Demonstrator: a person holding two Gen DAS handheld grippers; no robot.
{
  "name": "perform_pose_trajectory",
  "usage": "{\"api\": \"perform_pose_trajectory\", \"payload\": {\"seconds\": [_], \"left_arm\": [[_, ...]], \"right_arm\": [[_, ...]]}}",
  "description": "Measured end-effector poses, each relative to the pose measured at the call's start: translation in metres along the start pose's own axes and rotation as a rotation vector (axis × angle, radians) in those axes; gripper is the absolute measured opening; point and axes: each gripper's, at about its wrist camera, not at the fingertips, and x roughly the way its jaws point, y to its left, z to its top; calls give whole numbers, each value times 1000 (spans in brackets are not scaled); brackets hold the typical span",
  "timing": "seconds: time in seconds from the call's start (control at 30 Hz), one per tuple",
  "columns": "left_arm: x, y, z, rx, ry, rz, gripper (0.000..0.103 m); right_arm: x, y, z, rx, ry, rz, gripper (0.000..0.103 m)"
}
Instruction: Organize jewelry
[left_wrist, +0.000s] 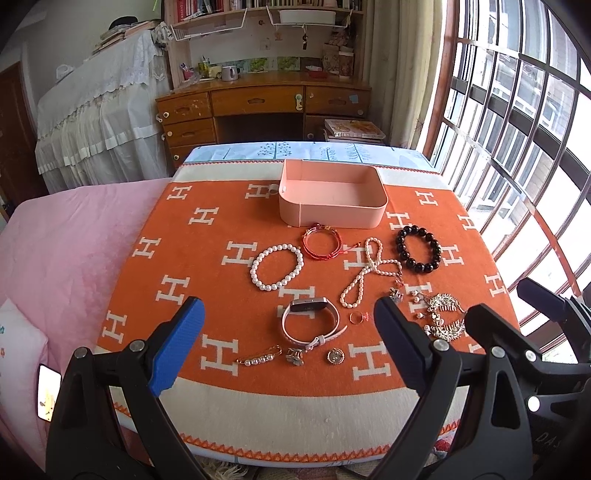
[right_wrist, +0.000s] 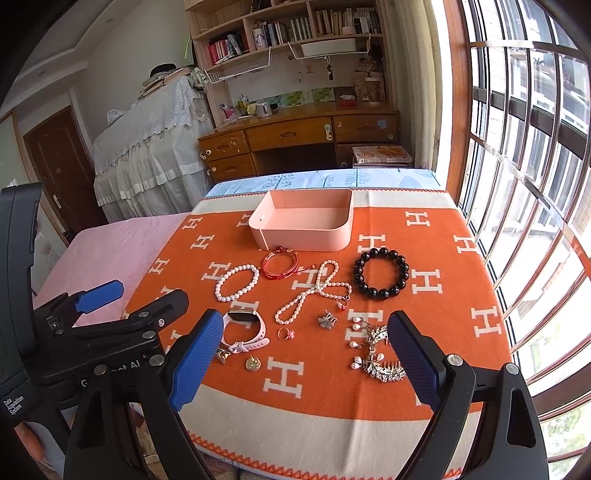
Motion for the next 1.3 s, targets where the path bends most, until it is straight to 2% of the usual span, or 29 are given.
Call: {"api": "perform_pose_trajectory", "payload": {"seconds": [0.27,0.43,0.6,0.67,0.77,0.9,1.0,1.07,1.17,1.3], "left_arm": [[-7,4,18,44,-7,-34,92],[-6,17,42,61,-37,-34,92],[15,24,75,69,-9,-67,92],[34,27,88,55,16,-59,92],[70,27,101,47,76,-50,92],[131,19,105,76,171,-29,91],[177,11,104,88,259,-46,90],[205,5,101,92,322,-57,85],[239,1,94,97,391,-72,72],[268,-4,89,83,452,-100,57]], "right_arm": [[-14,-8,12,5,-18,27,92],[-17,-20,35,-13,-48,-32,92],[-10,-38,71,-32,-51,-87,92],[-2,-49,87,-36,-44,-109,91],[25,-72,108,3,22,-117,84],[76,-102,116,75,146,-88,71],[116,-123,112,123,238,-92,61],[140,-138,108,159,289,-82,57],[169,-155,101,199,339,-77,49],[195,-164,91,219,385,-77,43]]}}
